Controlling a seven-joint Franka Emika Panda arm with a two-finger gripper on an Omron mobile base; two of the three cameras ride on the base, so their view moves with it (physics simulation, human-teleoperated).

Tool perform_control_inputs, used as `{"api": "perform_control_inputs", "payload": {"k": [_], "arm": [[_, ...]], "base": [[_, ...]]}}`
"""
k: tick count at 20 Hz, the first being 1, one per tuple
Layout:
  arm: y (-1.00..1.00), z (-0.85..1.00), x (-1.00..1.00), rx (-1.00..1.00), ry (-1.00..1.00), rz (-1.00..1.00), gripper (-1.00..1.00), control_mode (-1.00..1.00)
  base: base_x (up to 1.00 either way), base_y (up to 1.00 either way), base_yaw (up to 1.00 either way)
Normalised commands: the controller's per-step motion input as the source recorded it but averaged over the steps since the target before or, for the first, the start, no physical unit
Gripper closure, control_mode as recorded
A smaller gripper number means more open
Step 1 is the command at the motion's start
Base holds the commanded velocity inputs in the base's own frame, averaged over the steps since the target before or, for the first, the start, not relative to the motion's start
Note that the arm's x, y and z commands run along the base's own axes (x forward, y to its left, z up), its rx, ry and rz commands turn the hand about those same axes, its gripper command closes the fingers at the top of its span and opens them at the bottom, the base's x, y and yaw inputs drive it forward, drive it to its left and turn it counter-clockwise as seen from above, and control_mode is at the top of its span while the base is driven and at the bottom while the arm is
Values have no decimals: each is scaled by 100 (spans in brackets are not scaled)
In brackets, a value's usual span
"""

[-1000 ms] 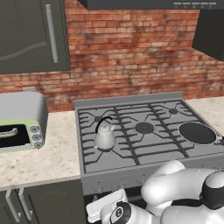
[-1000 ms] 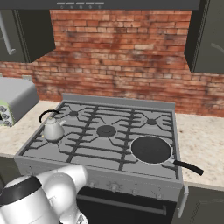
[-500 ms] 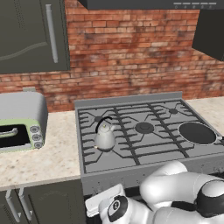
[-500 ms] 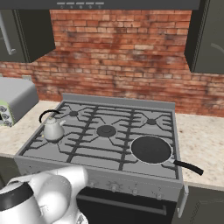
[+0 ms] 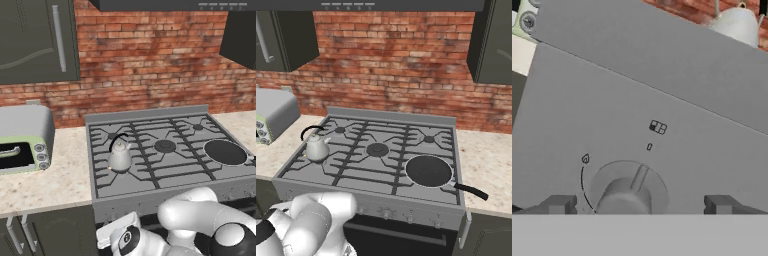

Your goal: Pick the kettle from the counter and place it on a stove burner. Then turn the burner on.

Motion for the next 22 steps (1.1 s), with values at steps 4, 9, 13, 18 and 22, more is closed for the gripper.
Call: {"api": "perform_control_inputs", "payload": {"k": [4,9,13,18,22], "arm": [[2,-20,0,0,0,0,-100,-100],[0,0,0,0,0,0,-100,-100],[0,1,0,0,0,0,-100,-100],[0,21,0,1,-8,0,-100,-100],[0,27,0,1,-5,0,-100,-100]], "base": [[0,0,0],[0,0,0],[0,0,0],[0,0,0],[0,0,0]]}}
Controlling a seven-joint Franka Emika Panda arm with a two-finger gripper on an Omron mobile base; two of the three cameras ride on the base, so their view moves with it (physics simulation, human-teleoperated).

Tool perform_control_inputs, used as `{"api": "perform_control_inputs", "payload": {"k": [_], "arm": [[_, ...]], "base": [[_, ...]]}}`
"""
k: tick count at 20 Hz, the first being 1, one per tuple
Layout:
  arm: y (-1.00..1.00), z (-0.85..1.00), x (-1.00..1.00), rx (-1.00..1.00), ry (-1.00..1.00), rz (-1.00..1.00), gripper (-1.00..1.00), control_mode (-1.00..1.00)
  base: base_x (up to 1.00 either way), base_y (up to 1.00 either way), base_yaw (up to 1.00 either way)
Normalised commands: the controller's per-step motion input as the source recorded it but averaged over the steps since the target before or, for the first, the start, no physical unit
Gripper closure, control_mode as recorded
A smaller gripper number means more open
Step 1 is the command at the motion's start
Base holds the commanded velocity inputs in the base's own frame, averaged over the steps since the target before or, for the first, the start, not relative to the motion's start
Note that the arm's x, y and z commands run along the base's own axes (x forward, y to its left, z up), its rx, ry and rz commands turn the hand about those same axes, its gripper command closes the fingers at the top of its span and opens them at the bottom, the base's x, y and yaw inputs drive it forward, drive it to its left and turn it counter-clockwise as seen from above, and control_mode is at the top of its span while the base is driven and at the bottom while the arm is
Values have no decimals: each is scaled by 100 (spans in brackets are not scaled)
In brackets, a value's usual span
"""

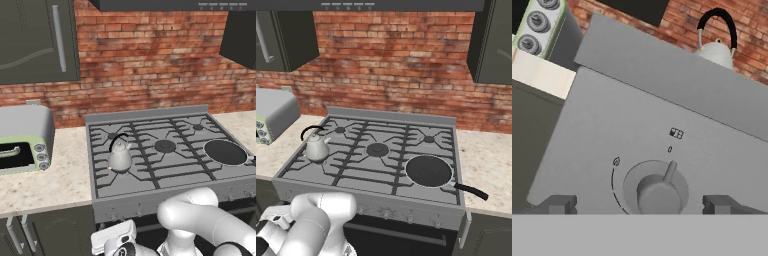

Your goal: Pick the kettle from the counter and place it on a stove burner. Then turn the burner on.

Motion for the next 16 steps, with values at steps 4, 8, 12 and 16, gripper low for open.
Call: {"api": "perform_control_inputs", "payload": {"k": [4,8,12,16], "arm": [[0,7,0,0,-1,0,-100,-100],[0,0,0,0,0,0,-100,-100],[-2,5,0,1,0,0,-100,-100],[0,0,1,0,0,0,-100,-100]], "base": [[0,0,0],[0,0,0],[0,0,0],[0,0,0]]}}
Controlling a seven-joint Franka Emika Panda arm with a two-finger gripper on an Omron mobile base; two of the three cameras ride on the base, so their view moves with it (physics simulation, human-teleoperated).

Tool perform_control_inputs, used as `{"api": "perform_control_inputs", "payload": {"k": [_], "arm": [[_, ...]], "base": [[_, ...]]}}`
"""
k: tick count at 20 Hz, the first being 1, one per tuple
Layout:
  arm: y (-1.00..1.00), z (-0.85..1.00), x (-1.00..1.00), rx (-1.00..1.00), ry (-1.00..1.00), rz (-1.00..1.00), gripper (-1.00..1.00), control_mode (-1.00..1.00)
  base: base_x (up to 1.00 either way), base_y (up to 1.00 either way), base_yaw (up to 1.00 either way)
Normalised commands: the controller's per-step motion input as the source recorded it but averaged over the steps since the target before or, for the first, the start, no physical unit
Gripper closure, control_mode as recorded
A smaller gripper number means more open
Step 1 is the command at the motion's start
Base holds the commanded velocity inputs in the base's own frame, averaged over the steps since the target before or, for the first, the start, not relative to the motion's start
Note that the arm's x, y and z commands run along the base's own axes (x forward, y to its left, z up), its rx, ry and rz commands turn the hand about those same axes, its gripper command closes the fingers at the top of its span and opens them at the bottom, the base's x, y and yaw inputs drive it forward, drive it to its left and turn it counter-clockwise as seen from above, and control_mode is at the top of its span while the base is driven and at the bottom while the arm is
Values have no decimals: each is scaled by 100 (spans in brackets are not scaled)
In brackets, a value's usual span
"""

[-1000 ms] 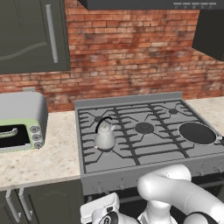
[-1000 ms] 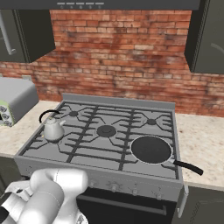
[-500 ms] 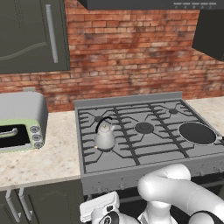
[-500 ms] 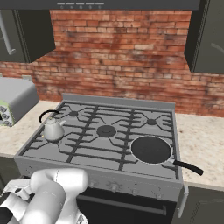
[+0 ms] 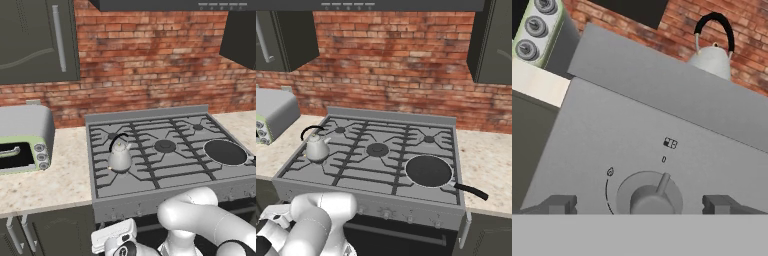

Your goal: Pick the kettle from the counter and place it on a stove burner. Then turn the burner on.

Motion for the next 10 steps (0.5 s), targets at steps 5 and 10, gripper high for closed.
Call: {"api": "perform_control_inputs", "payload": {"k": [5,10], "arm": [[0,0,5,0,0,0,-100,-100],[-9,0,19,0,0,0,-100,-100]], "base": [[0,0,0],[0,0,0]]}}
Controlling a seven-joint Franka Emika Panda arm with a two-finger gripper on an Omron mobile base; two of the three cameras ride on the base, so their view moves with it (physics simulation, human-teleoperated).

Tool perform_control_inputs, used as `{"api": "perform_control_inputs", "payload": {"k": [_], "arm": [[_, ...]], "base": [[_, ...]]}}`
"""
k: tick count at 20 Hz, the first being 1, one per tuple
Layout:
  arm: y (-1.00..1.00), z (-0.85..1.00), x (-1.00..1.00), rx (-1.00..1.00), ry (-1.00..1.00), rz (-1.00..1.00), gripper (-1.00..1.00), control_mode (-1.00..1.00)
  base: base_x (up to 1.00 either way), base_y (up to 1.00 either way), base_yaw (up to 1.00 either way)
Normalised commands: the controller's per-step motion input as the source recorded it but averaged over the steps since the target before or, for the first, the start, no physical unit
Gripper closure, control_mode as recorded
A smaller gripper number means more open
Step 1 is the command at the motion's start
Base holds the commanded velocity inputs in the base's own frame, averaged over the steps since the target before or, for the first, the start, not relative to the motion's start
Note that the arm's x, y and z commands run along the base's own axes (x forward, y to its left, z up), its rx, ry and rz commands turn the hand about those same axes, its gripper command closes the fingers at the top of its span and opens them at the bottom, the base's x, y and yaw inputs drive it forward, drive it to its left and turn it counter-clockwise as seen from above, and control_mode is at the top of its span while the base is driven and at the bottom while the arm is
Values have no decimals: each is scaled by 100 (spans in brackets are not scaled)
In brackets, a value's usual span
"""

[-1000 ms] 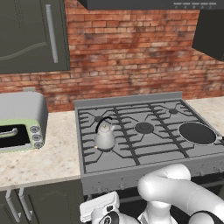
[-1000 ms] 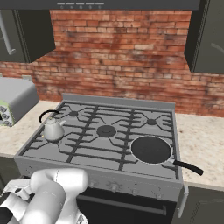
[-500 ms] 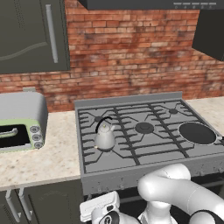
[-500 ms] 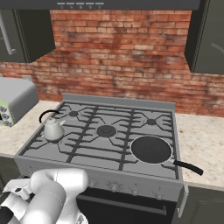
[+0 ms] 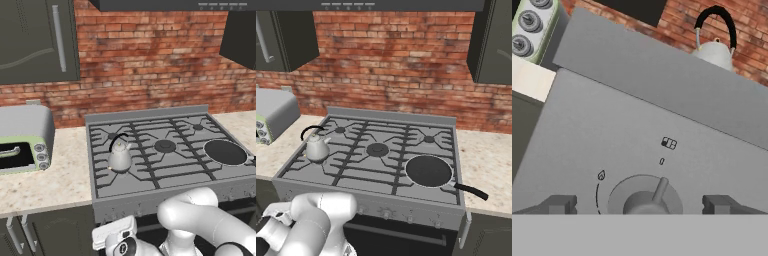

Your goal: Pick the kettle from the counter and place it on a stove burner. Then turn the burner on.

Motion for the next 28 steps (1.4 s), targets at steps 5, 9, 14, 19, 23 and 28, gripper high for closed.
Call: {"api": "perform_control_inputs", "payload": {"k": [5,9,14,19,23,28], "arm": [[-5,0,8,0,0,0,-100,-100],[0,0,0,0,0,0,100,-100],[0,0,0,0,0,0,100,-100],[0,0,0,0,0,0,100,-100],[0,0,0,0,0,1,100,-100],[0,0,-7,-3,0,14,100,-100]], "base": [[0,0,0],[0,0,0],[0,0,0],[0,0,0],[0,0,0],[0,0,0]]}}
